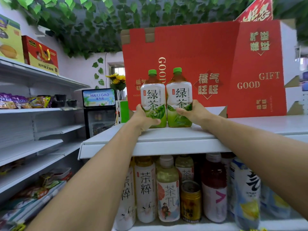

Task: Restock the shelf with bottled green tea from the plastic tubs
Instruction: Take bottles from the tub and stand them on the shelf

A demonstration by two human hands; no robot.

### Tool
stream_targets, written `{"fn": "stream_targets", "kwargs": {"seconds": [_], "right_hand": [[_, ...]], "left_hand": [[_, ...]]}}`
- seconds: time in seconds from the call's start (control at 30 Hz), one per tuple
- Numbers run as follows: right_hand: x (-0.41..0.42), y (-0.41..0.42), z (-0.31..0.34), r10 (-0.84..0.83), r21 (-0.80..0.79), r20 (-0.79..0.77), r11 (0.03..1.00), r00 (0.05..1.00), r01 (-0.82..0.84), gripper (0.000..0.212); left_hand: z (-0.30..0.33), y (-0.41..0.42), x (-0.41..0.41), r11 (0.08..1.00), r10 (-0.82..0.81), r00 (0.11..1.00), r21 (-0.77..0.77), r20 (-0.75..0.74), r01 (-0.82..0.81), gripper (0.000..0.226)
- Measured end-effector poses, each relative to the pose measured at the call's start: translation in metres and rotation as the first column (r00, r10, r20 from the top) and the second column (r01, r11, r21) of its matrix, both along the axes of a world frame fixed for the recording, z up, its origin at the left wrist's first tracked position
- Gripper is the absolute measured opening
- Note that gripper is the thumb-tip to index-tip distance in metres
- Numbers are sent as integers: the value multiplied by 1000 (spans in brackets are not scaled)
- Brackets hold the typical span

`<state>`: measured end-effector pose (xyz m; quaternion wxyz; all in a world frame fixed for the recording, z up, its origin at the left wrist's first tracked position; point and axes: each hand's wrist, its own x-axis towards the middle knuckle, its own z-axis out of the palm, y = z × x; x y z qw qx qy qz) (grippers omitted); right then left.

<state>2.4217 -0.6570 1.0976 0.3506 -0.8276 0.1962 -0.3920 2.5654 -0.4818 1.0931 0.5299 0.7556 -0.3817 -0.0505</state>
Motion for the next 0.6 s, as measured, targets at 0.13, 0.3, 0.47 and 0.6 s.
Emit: {"fn": "stream_targets", "kwargs": {"seconds": [0.13, 0.3, 0.47, 0.6], "right_hand": [[-36, 39, 1, -122, -163, -210, 983, 970, 88, 78], [-108, 96, -9, -325, -535, -234, 830, 916, 158, 70], [-187, 121, -50, -393, -765, -37, 602, 919, 227, 63], [-267, 124, -94, -459, -833, 59, 467, 887, 297, 49]], "left_hand": [[3, 13, -14, 992, 67, 992, 103, 106, -78, 114], [-3, 51, -70, 937, 92, 867, 253, 490, -243, 103], [-48, 80, -168, 985, 142, 663, -41, 735, -165, 83], [-96, 82, -240, 990, 135, 575, -127, 807, -55, 71]]}}
